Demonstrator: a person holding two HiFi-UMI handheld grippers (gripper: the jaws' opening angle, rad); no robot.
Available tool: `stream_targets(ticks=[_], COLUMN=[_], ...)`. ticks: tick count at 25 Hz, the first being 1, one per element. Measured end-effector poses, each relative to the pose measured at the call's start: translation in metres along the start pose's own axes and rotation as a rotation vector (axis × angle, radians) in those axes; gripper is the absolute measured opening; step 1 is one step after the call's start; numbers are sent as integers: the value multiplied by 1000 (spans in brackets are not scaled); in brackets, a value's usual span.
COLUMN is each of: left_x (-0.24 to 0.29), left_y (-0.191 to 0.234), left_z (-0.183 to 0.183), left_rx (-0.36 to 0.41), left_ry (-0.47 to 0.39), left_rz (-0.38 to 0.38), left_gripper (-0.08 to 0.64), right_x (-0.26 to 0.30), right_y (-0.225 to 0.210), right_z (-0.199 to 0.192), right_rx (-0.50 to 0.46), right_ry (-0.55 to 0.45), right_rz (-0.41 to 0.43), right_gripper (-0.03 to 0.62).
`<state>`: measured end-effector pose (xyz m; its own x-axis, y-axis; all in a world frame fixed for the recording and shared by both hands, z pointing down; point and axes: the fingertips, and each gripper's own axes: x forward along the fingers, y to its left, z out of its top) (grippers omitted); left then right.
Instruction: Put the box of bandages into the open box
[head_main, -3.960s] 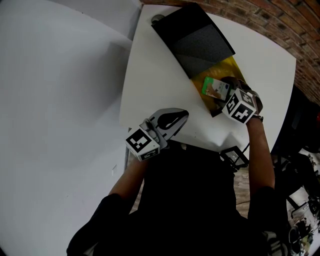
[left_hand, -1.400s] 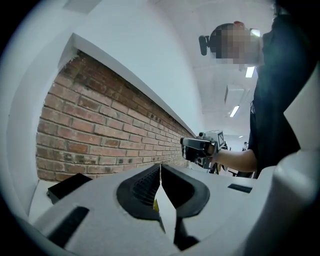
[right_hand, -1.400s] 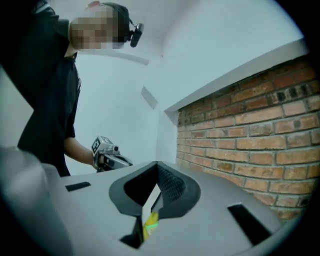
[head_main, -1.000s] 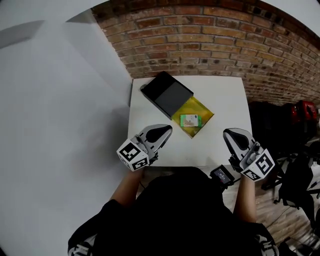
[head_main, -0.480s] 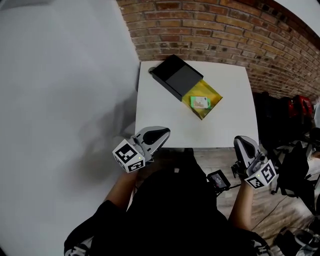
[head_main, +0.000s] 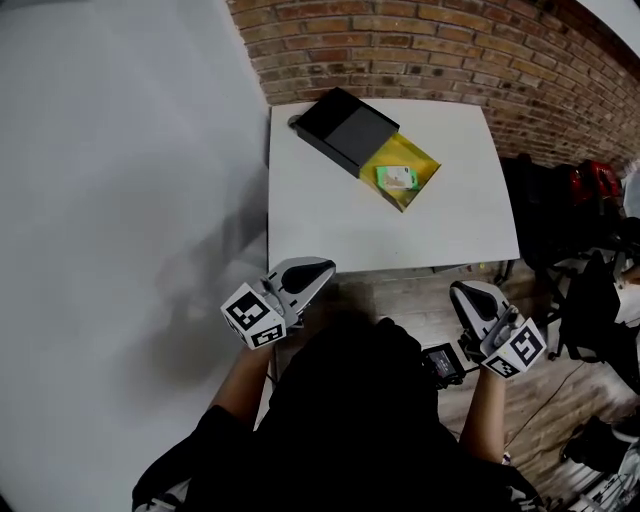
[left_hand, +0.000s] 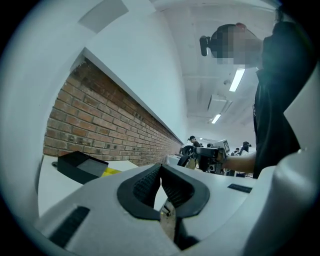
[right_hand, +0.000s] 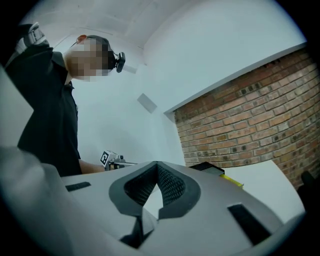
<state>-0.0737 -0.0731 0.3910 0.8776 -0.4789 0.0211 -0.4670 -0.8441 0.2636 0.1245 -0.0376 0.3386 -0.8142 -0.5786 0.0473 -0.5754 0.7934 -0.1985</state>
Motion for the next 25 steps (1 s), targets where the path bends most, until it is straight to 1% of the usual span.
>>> stream_targets(ticks=[4, 7, 11, 13, 16, 20, 25], left_x=[11, 18, 38, 48, 61, 82, 87], left_y=[-32, -60, -95, -114, -145, -185, -218], left_z=[-6, -10, -6, -13, -33, -43, -56], left_rx=[-14, -15, -5, -4, -8, -4, 0], left_ry=[14, 43, 49, 66, 103, 96, 100], left_rz=[-44, -71, -86, -91, -101, -125, -135], left_gripper=[17, 17, 17, 17, 17, 17, 17], right_x=[-12, -18, -43, -63, -94, -126, -145], right_y=[13, 23, 27, 29, 35, 40, 54], right_z=[-14, -19, -13, -14, -32, -37, -46], right_rx=[-18, -40, -64, -46, -1, -11, -27], right_ry=[38, 53, 52, 29, 16, 23, 26], right_rz=[50, 89, 120, 133, 144, 164, 187], right_gripper=[5, 5, 5, 5, 5, 5, 5])
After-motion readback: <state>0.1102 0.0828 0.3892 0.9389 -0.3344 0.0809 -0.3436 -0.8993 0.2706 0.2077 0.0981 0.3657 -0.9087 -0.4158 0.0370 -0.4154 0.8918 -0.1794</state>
